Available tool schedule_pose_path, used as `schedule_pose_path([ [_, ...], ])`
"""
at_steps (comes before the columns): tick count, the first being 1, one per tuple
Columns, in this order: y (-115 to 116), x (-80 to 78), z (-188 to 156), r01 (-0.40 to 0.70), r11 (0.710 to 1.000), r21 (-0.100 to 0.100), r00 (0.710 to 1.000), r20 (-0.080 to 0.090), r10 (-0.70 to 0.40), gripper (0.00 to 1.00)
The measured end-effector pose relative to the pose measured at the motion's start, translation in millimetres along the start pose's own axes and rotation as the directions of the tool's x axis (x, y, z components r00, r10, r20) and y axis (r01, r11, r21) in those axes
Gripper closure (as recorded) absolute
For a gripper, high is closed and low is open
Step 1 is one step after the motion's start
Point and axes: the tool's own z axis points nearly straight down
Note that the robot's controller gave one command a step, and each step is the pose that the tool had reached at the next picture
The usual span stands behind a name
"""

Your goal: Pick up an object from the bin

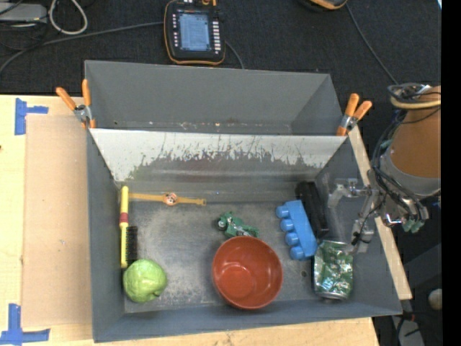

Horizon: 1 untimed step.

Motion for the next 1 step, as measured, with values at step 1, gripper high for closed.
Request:
schedule_pose_path([
  [1, -1.8, -1.5, -49.0, 0.010, 1.000, 0.002, 1.000, 0.005, -0.010, 0.00],
])
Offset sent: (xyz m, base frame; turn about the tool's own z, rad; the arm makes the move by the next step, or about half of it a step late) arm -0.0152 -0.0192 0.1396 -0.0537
